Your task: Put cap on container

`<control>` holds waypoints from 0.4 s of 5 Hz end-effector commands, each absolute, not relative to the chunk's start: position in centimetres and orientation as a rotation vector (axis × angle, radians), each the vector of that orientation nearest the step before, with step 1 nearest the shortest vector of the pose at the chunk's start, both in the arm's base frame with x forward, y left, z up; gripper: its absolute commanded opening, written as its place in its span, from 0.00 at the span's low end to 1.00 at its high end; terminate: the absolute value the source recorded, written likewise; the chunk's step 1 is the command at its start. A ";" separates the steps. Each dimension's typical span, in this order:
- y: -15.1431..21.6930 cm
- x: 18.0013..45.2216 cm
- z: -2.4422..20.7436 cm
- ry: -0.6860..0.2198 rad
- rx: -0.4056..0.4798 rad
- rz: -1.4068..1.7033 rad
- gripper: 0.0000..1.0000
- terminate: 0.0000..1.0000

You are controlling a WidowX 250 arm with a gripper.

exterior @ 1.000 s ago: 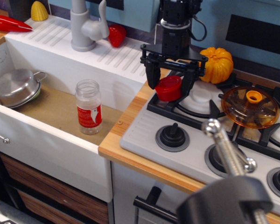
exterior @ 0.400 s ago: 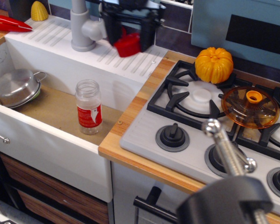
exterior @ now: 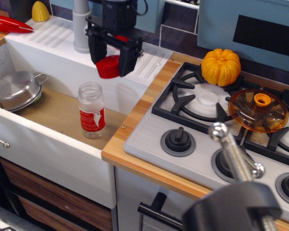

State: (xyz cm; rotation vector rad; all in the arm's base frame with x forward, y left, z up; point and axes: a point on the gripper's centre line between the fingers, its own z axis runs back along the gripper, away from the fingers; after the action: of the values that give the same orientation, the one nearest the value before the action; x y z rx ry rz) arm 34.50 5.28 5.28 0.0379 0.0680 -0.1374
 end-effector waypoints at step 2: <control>8.2 35.1 4.4 -0.009 0.242 -0.181 0.00 0.00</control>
State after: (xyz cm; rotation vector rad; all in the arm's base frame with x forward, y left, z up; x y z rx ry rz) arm 34.26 8.00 2.66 0.2350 0.0440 -0.1970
